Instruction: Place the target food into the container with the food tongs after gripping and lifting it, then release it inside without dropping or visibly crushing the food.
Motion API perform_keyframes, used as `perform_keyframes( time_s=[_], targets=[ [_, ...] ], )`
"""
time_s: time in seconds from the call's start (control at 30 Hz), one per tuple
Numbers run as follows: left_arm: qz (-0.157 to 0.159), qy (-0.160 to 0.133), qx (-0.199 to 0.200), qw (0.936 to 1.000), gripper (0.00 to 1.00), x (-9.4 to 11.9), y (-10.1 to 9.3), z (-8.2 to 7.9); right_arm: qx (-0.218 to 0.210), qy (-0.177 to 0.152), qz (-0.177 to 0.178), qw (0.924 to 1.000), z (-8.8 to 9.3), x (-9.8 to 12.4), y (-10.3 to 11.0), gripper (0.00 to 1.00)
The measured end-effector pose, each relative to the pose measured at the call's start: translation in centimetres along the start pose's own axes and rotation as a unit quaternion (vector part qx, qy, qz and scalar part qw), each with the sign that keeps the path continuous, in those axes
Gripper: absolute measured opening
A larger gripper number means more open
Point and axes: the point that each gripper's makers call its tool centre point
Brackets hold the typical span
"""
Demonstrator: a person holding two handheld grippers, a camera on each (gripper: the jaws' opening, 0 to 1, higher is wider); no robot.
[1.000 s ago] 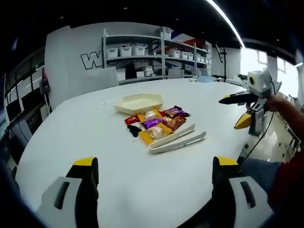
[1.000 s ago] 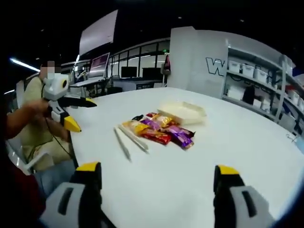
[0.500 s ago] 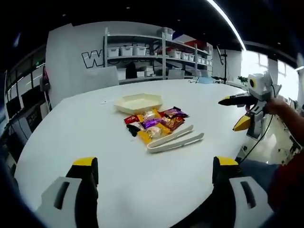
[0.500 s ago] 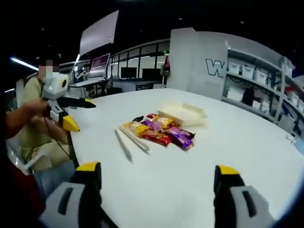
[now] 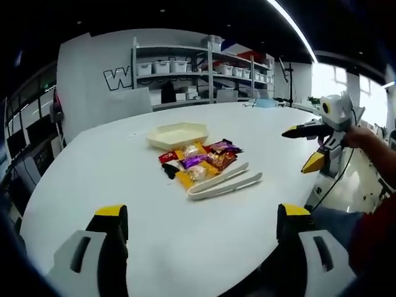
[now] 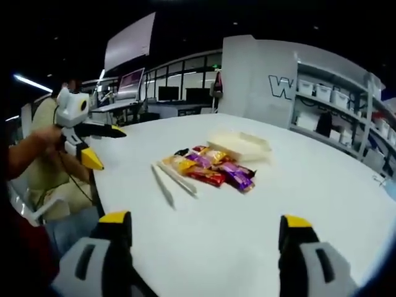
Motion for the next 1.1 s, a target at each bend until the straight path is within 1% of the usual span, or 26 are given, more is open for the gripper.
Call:
perform_keyframes(
  time_s=[0.07, 0.13, 0.23, 0.33, 0.43, 0.67, 0.77, 0.87, 0.97, 1.1],
  targets=[
    [-0.002, 0.001, -0.001, 1.0000, 0.98, 0.1, 0.1, 0.0, 0.003, 0.001, -0.001, 1.0000, 0.1, 0.0, 0.0, 0.99],
    [-0.003, -0.006, 0.004, 1.0000, 0.98, 0.2, 0.1, -0.2, 0.003, 0.002, 0.001, 1.0000, 0.1, 0.0, 0.0, 0.99],
    [-0.003, -0.001, 0.007, 1.0000, 0.98, 0.3, 0.0, -0.1, 0.001, -0.002, 0.000, 1.0000, -0.2, 0.1, 0.0, 0.99],
    [-0.006, 0.003, -0.006, 1.0000, 0.99, 0.2, 0.0, -0.1, 0.004, -0.002, -0.002, 1.0000, -0.3, 0.0, 0.1, 0.99],
    [-0.005, 0.004, -0.008, 0.9999, 0.99, 0.1, -0.2, -0.1, 0.006, -0.003, -0.002, 1.0000, -0.3, 0.0, 0.2, 0.98],
    [-0.004, 0.011, -0.014, 0.9998, 0.99, -0.3, -0.3, 0.3, 0.009, 0.005, 0.000, 1.0000, 0.4, 0.0, -0.2, 0.98],
    [-0.005, 0.005, -0.016, 0.9998, 0.98, -0.5, -0.2, 0.1, 0.005, 0.003, 0.001, 1.0000, 0.4, 0.0, -0.3, 0.98],
    [-0.004, 0.010, -0.012, 0.9999, 0.98, -0.8, -0.1, 0.3, 0.004, 0.003, 0.000, 1.0000, 0.5, 0.0, -0.3, 0.98],
    [-0.002, 0.014, -0.013, 0.9998, 0.98, -1.0, -0.1, 0.5, -0.009, 0.002, -0.008, 0.9999, 0.4, -0.2, -0.1, 0.96],
    [-0.001, 0.015, -0.013, 0.9998, 0.98, -1.6, 0.0, 0.6, -0.009, -0.001, -0.012, 0.9999, 0.4, -0.7, -0.1, 0.96]
  ],
)
Point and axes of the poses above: the point that each gripper's makers call its tool centre point, and the gripper's own axes: x roughly backward along the fingers, y roughly to its left, z roughly out of its underside, and after that the axes turned 1 degree about -y, right-handed
